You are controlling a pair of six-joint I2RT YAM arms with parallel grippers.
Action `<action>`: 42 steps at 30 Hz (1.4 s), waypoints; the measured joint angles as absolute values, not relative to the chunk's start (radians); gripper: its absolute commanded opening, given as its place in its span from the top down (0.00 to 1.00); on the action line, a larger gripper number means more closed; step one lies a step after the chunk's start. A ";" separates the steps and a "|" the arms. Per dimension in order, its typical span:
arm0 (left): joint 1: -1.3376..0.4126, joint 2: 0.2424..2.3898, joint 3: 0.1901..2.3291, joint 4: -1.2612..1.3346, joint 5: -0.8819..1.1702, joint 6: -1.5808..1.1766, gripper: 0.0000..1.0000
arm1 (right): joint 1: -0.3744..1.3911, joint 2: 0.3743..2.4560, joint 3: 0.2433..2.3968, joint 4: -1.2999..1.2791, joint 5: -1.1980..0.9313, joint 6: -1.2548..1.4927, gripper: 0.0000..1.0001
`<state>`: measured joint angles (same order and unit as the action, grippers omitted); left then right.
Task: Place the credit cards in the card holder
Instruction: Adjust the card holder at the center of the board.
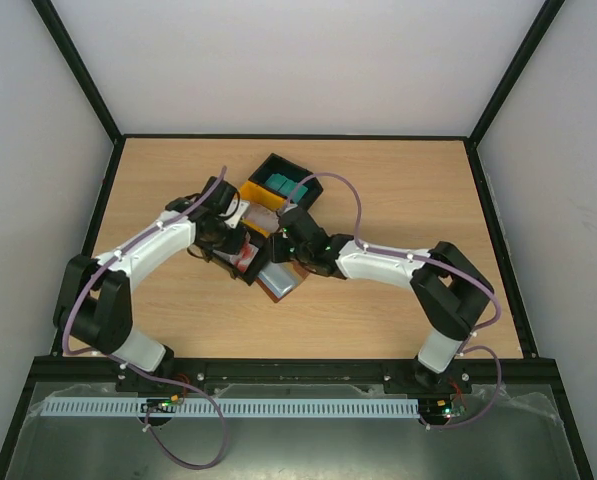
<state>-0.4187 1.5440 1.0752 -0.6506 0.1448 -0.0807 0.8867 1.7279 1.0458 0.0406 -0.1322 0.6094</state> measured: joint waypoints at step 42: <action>-0.052 1.092 0.907 -0.180 0.968 -0.703 0.97 | 0.728 1.772 1.129 0.691 -0.884 1.177 0.78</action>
